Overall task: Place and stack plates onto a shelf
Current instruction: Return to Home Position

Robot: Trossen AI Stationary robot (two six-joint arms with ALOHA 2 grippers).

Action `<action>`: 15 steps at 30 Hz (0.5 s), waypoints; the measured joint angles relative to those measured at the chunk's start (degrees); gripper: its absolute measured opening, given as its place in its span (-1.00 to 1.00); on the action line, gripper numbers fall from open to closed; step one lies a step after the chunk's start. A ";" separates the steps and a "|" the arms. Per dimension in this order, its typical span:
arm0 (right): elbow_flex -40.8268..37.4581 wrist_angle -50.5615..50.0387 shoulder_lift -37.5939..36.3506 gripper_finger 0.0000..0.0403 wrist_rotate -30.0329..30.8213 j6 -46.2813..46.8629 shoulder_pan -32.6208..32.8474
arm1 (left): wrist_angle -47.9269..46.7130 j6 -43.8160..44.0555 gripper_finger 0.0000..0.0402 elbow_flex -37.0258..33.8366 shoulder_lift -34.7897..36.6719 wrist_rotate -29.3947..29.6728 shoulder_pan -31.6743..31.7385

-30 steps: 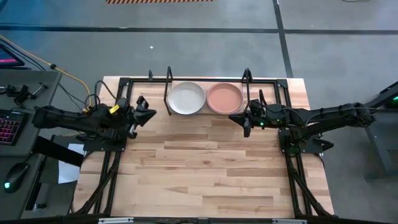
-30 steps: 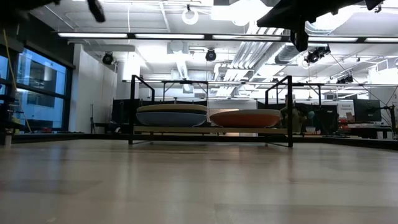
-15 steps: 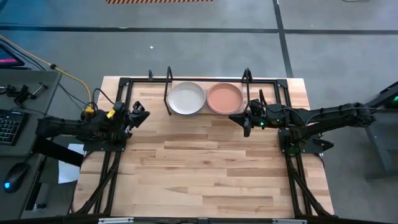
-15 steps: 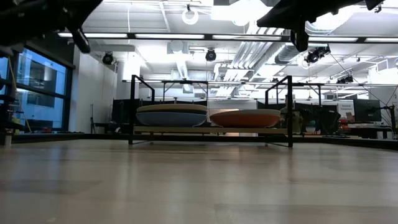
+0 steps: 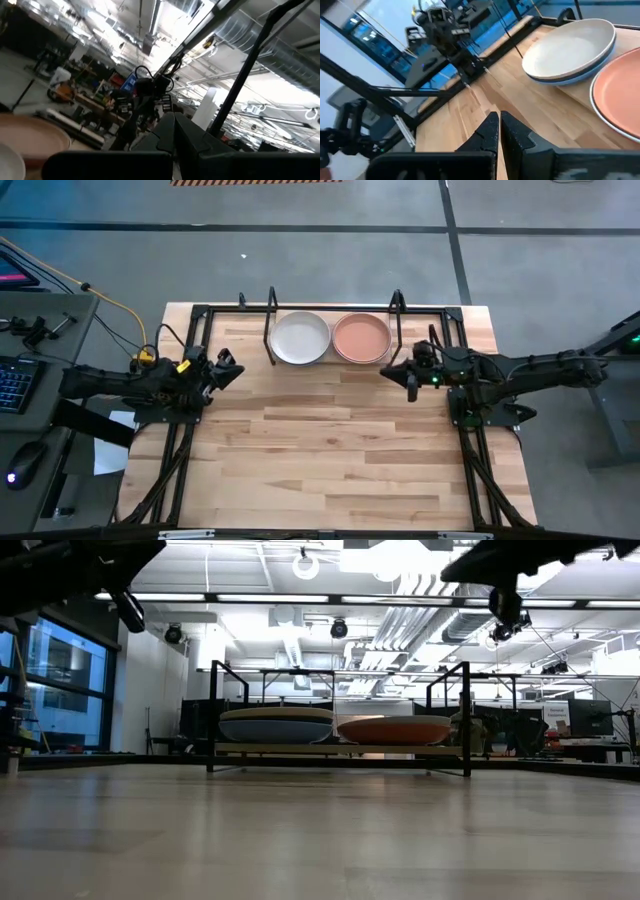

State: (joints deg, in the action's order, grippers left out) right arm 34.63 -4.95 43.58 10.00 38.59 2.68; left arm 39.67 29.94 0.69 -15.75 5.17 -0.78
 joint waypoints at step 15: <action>-25.97 32.20 -13.60 -1.00 -1.73 -3.03 5.20 | -3.05 1.41 -1.00 0.02 -0.15 -0.37 -0.02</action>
State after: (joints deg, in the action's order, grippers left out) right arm 8.66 27.25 29.98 8.27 35.56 7.88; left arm 36.61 31.35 0.71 -15.90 4.80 -0.80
